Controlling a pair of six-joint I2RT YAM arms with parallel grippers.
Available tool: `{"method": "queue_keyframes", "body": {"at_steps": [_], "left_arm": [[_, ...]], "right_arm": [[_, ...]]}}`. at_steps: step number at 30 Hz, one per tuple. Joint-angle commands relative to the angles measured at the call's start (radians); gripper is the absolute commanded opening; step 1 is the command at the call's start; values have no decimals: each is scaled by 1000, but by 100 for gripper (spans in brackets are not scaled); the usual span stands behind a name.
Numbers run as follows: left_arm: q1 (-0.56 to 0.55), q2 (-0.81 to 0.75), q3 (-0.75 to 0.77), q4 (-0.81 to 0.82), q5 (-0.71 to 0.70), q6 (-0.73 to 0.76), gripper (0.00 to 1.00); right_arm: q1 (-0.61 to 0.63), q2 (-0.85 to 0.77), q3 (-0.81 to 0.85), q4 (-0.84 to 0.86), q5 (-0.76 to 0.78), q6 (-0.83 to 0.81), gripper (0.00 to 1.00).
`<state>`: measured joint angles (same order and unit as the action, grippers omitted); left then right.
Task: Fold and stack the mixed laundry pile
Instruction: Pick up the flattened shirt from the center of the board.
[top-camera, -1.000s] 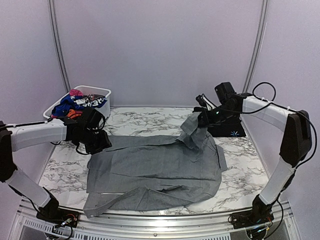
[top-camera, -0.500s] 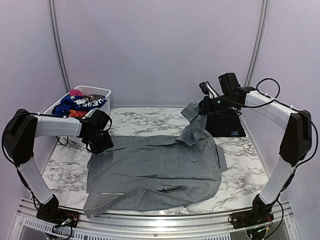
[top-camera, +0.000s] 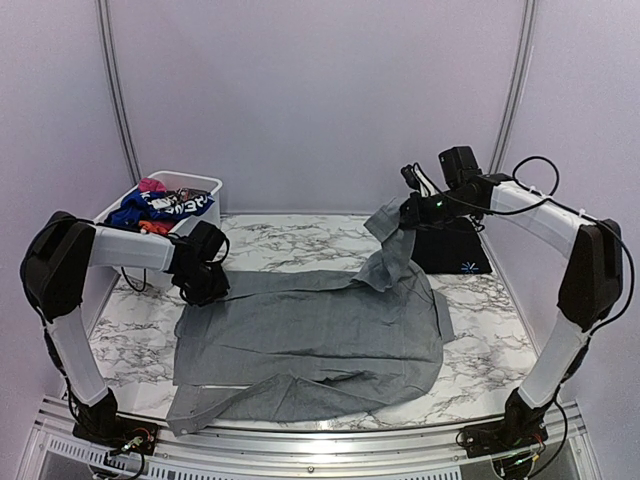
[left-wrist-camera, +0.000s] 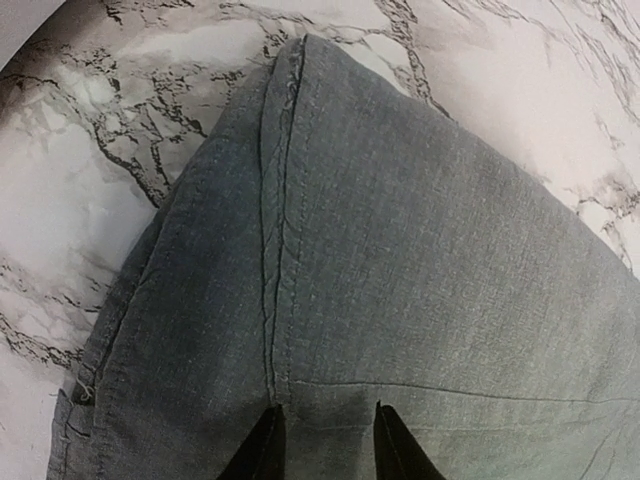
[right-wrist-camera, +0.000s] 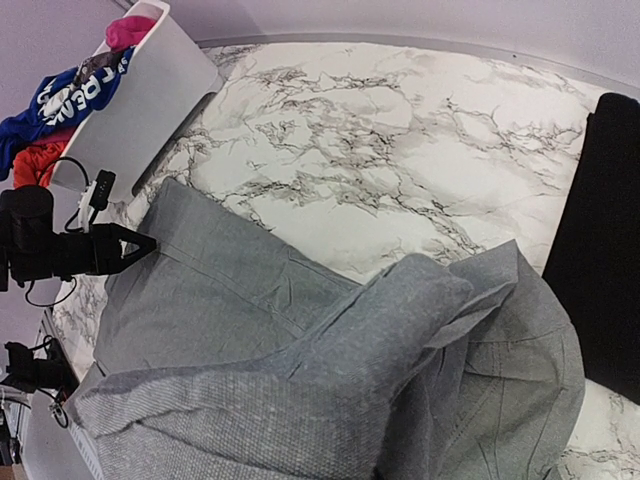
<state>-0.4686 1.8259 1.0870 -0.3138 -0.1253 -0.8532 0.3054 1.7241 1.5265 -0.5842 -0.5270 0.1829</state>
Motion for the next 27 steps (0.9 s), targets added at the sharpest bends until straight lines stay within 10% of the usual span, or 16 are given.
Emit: {"method": "queue_keyframes", "body": {"at_steps": [1, 8, 27], "left_arm": [[13, 15, 50, 4, -22, 26, 29], [42, 50, 88, -9, -12, 56, 15], [43, 47, 19, -34, 31, 51, 28]], "right_arm": [[-14, 17, 58, 7, -14, -6, 0], [-19, 19, 62, 3, -15, -9, 0], [-20, 23, 43, 23, -25, 9, 0]]}}
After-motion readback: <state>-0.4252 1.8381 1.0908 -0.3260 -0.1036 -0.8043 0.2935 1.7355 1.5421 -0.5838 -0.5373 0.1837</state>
